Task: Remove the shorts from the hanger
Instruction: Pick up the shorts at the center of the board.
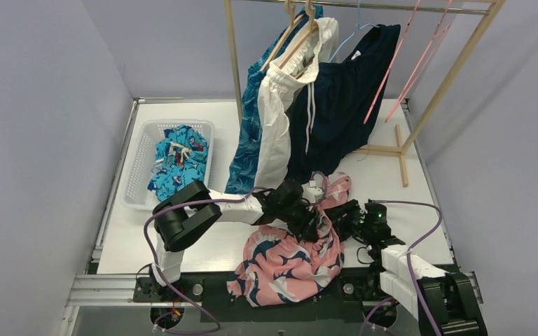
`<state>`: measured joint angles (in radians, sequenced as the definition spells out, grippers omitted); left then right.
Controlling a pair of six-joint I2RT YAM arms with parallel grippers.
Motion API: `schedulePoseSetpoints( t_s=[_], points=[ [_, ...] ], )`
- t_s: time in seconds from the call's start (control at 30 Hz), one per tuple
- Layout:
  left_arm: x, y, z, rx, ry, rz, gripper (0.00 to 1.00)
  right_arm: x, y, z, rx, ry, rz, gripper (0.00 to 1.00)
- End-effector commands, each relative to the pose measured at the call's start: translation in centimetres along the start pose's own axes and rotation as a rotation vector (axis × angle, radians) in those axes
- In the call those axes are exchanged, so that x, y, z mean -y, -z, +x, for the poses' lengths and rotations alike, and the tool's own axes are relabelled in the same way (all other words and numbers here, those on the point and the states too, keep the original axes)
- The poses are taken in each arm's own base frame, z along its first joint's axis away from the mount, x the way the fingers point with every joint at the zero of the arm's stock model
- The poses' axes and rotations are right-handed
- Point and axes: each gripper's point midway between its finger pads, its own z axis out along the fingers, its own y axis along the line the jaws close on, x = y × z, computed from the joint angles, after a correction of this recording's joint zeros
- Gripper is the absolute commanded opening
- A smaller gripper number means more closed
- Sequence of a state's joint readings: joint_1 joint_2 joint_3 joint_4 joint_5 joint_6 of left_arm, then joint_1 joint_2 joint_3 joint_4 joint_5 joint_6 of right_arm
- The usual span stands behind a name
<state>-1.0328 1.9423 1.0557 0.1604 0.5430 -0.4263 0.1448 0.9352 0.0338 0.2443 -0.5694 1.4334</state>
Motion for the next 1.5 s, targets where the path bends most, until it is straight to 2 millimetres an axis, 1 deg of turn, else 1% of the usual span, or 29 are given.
schedulePoseSetpoints(
  t_s=[0.0, 0.03, 0.07, 0.13, 0.2, 0.23, 0.3, 0.37, 0.47, 0.6, 0.7, 0.77, 0.9, 0.97, 1.0, 1.03, 1.07, 1.17, 1.2, 1.37, 1.47],
  points=[
    [0.5, -0.2, -2.5, 0.07, -0.011, -0.018, 0.15, -2.6, 0.2, 0.8, -0.052, 0.014, -0.104, 0.53],
    [0.5, 0.2, -2.7, 0.081, -0.018, -0.03, 0.04, -2.8, 0.2, 0.7, -0.049, 0.014, -0.108, 0.53],
    [0.6, 0.7, -3.0, 0.094, -0.029, -0.044, 0.0, -2.9, 0.3, 0.6, -0.045, 0.012, -0.107, 0.54],
    [0.6, 2.2, -3.5, 0.121, -0.057, -0.095, 0.0, -3.1, 0.4, 0.2, -0.027, 0.014, -0.102, 0.58],
    [0.8, 4.0, -3.8, 0.138, -0.088, -0.14, 0.0, -3.1, 0.6, -0.5, 0.009, 0.017, -0.077, 0.64],
    [1.4, 5.4, -4.4, 0.167, -0.109, -0.154, 0.0, -3.2, 0.8, -0.8, 0.034, 0.025, -0.07, 0.67],
    [1.7, 7.8, -4.6, 0.207, -0.126, -0.208, 0.0, -3.2, 1.2, -1.9, 0.098, 0.034, -0.04, 0.74],
    [2.0, 10.4, -4.9, 0.255, -0.143, -0.255, 0.0, -2.7, 1.7, -2.7, 0.161, 0.032, 0.009, 0.8],
    [2.3, 14.7, -5.3, 0.334, -0.147, -0.345, 0.0, -2.7, 2.6, -4.0, 0.249, 0.036, 0.036, 0.84],
    [2.6, 20.6, -5.5, 0.416, -0.134, -0.463, 0.0, -2.3, 3.3, -5.0, 0.319, 0.021, 0.061, 0.86],
    [2.9, 25.1, -5.5, 0.478, -0.117, -0.561, 0.0, -1.9, 3.4, -5.2, 0.333, 0.006, 0.075, 0.86],
    [3.1, 28.6, -5.8, 0.546, -0.094, -0.638, 0.0, -1.7, 3.3, -5.2, 0.331, -0.002, 0.082, 0.86],
    [2.8, 35.3, -5.7, 0.675, -0.025, -0.827, 0.0, -1.4, 3.0, -5.3, 0.323, -0.012, 0.093, 0.86],
    [2.2, 38.6, -5.5, 0.722, 0.019, -0.957, 0.0, -1.4, 2.8, -5.3, 0.316, -0.014, 0.095, 0.87],
    [2.2, 39.6, -5.4, 0.729, 0.029, -0.992, 0.0, -1.4, 2.7, -5.3, 0.312, -0.015, 0.095, 0.87],
    [1.8, 41.2, -5.2, 0.737, 0.043, -1.065, 0.0, -1.5, 2.6, -5.3, 0.309, -0.016, 0.095, 0.87],
    [1.9, 42.1, -5.3, 0.749, 0.052, -1.099, 0.0, -1.6, 2.5, -5.3, 0.306, -0.017, 0.095, 0.87],
    [2.7, 44.7, -5.9, 0.78, 0.05, -1.165, 0.0, -1.6, 2.3, -5.3, 0.298, -0.016, 0.101, 0.87],
    [2.6, 45.5, -5.8, 0.782, 0.051, -1.2, 0.0, -1.6, 2.3, -5.3, 0.296, -0.014, 0.103, 0.87],
    [3.5, 51.2, -6.3, 0.863, 0.06, -1.407, 0.0, -1.4, 2.1, -5.5, 0.303, -0.015, 0.109, 0.87],
    [4.4, 54.5, -6.9, 0.903, 0.049, -1.535, 0.0, -1.5, 2.0, -5.6, 0.305, -0.022, 0.105, 0.87]
  ],
)
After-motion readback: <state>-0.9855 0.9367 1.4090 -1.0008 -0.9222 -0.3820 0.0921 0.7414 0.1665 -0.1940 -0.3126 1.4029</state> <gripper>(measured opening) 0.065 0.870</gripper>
